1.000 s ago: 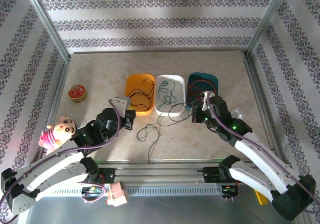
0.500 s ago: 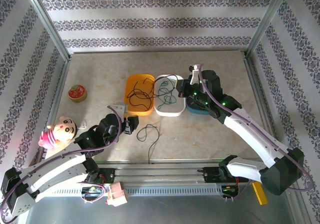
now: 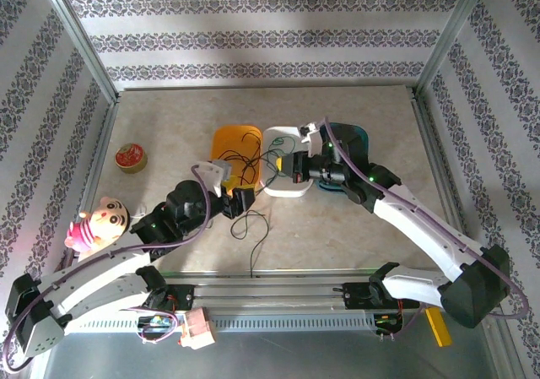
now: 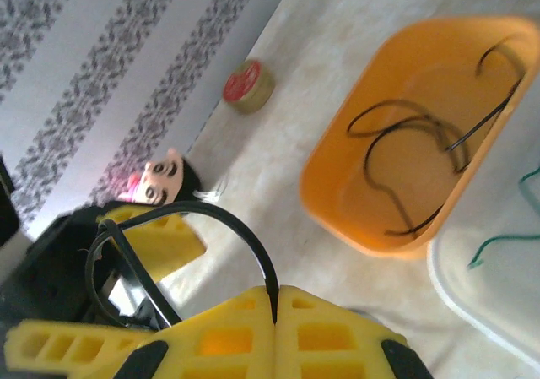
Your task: Untangle the cables
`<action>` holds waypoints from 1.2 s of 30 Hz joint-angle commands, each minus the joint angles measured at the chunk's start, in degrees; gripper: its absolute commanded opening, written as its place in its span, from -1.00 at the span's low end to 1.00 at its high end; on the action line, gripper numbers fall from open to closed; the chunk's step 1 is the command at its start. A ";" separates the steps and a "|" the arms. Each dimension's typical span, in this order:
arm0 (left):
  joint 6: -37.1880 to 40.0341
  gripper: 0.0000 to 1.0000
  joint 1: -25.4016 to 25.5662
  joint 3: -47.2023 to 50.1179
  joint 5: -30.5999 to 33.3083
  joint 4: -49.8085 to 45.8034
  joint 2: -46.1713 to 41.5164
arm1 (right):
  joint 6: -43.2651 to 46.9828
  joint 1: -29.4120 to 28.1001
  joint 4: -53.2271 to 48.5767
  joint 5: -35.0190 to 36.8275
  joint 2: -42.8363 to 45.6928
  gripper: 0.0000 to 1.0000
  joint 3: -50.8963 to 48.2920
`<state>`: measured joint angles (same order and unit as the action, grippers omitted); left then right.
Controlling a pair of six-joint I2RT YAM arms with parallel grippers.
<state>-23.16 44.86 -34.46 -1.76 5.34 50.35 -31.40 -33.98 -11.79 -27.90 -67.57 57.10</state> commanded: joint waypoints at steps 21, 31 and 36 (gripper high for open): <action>-0.07 -1.00 -1.62 -2.51 -3.23 0.08 2.74 | 5.79 -6.66 -4.56 4.09 0.98 -0.11 0.21; -1.08 -1.00 -1.63 -2.33 -5.24 -0.15 2.53 | 10.72 -7.08 -7.49 7.13 -3.10 -0.12 4.87; -1.30 -1.00 -1.54 -2.28 -5.14 0.18 2.55 | 10.50 -7.66 -7.14 5.58 -5.49 -0.19 5.85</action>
<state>-23.42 44.12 -36.03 -6.02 5.61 53.89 -22.24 -40.77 -18.41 -22.44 -71.77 61.36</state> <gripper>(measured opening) 0.055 0.414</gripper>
